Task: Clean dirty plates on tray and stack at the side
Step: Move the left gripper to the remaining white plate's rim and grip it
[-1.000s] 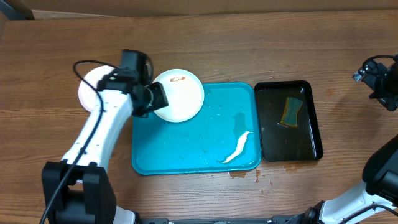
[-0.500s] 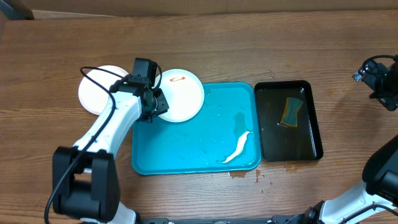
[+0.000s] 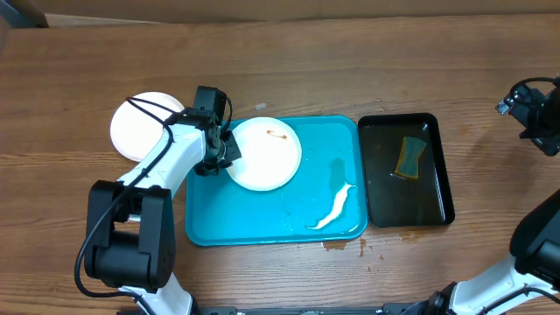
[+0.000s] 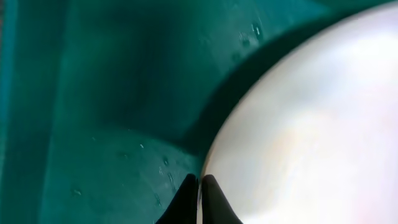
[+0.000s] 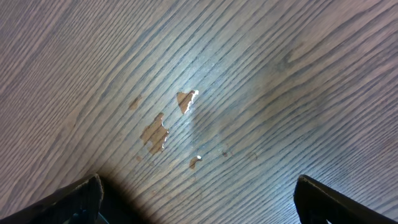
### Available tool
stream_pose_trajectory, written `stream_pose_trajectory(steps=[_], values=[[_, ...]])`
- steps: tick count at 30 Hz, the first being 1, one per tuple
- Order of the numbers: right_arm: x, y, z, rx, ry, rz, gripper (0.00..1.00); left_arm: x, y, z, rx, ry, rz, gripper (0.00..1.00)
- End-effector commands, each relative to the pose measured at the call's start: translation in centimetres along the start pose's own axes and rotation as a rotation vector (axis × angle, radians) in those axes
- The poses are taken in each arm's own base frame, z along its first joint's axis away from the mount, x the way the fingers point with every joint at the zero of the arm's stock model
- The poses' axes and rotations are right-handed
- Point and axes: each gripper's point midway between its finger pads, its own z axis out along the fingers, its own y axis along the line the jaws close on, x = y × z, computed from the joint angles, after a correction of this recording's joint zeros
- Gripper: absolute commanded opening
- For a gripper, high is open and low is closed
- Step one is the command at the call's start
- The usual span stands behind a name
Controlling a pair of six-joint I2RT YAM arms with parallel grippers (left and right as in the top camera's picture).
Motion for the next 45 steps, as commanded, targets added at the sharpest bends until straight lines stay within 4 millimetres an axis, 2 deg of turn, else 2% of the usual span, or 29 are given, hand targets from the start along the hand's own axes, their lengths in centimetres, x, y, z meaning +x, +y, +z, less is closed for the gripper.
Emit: stream_pose_trajectory(steps=[1, 2, 4, 6, 8, 11, 16, 19, 25, 32, 37, 40, 42, 44, 45], values=[[-1.1, 0.2, -0.9, -0.005, -0.038, 0.000, 1.00, 2.3, -1.2, 0.4, 0.080, 0.104, 0.097, 0.08], [-1.1, 0.2, -0.9, -0.005, -0.038, 0.000, 1.00, 2.7, -1.3, 0.3, 0.084, 0.120, 0.118, 0.11], [-1.1, 0.2, -0.9, -0.005, -0.038, 0.000, 1.00, 3.4, -1.1, 0.3, 0.071, 0.144, 0.141, 0.26], [-1.1, 0.2, -0.9, -0.004, -0.037, 0.000, 1.00, 3.9, -0.8, 0.2, 0.061, 0.166, 0.152, 0.38], [-1.1, 0.2, -0.9, -0.005, -0.038, 0.000, 1.00, 4.4, -0.5, 0.1, 0.051, 0.186, 0.161, 0.42], [-1.1, 0.2, -0.9, -0.005, -0.038, 0.000, 1.00, 5.0, -0.1, 0.0, 0.037, 0.214, 0.167, 0.41], [-1.1, 0.2, -0.9, -0.005, -0.038, 0.000, 1.00, 4.9, 0.8, 0.1, -0.008, 0.201, 0.212, 0.19], [-1.1, 0.2, -0.9, -0.005, -0.038, 0.000, 1.00, 4.3, 1.3, 0.2, -0.042, 0.176, 0.225, 0.15], [-1.1, 0.2, -0.9, -0.005, -0.038, 0.000, 1.00, 3.1, 0.6, 0.4, -0.013, 0.123, 0.338, 0.25], [-1.1, 0.2, -0.9, -0.005, -0.038, 0.000, 1.00, 2.6, 0.1, 0.5, 0.010, 0.102, 0.411, 0.27], [-1.1, 0.2, -0.9, -0.005, -0.039, 0.000, 1.00, 3.6, -1.3, 0.3, 0.087, 0.136, 0.396, 0.20], [-1.7, 0.4, -0.9, -0.013, -0.064, -0.003, 1.00, 3.5, -1.8, 0.4, 0.091, 0.122, 0.414, 0.15], [-2.1, 0.6, -1.0, -0.021, -0.079, -0.004, 1.00, 3.3, -2.2, 0.4, 0.091, 0.104, 0.434, 0.15], [-1.7, 1.7, -1.1, -0.088, -0.056, -0.016, 1.00, 3.1, -2.6, 0.5, 0.095, 0.087, 0.455, 0.14], [-1.1, 3.1, -1.3, -0.167, -0.029, -0.078, 1.00, 3.1, -2.8, 0.5, 0.096, 0.082, 0.468, 0.13]])
